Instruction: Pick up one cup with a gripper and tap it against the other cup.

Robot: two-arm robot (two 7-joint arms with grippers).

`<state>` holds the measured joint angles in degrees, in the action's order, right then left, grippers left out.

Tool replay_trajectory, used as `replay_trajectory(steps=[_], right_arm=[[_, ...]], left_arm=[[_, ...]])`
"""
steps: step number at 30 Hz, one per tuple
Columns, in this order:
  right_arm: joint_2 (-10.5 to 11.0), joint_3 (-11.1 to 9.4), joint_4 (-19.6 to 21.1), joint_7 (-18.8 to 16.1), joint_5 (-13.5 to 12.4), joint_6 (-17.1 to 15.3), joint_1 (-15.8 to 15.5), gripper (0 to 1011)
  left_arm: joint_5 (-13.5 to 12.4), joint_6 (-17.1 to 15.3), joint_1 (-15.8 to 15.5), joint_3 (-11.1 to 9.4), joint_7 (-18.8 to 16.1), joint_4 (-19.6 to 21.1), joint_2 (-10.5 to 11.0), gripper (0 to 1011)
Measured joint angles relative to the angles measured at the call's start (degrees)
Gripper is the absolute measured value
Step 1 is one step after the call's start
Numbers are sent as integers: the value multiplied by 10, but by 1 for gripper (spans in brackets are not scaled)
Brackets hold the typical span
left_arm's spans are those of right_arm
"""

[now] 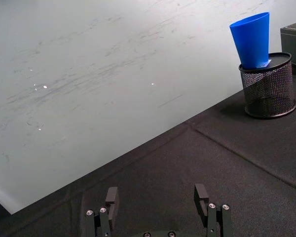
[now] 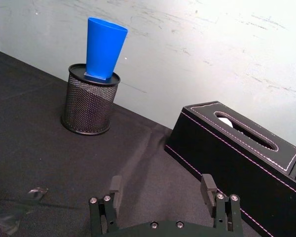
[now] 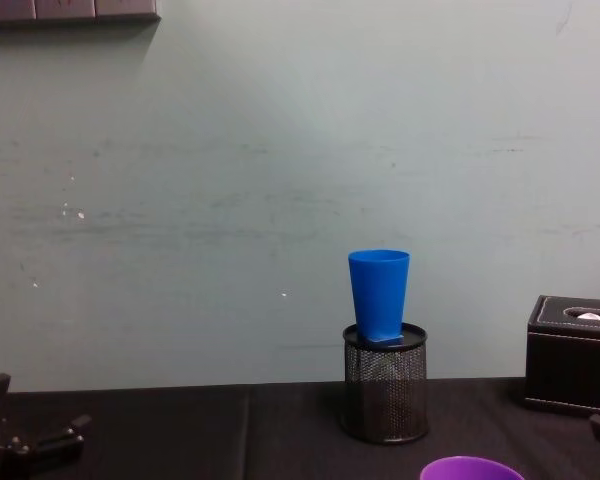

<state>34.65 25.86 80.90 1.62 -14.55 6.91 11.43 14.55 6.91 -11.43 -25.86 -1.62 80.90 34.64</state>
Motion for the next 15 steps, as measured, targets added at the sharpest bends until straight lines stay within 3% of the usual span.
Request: replay_trajectory(steps=[15], right_arm=[[0, 0, 0, 0, 0, 0, 0, 1000]], left_arm=[[0, 0, 0, 0, 0, 0, 0, 1000]])
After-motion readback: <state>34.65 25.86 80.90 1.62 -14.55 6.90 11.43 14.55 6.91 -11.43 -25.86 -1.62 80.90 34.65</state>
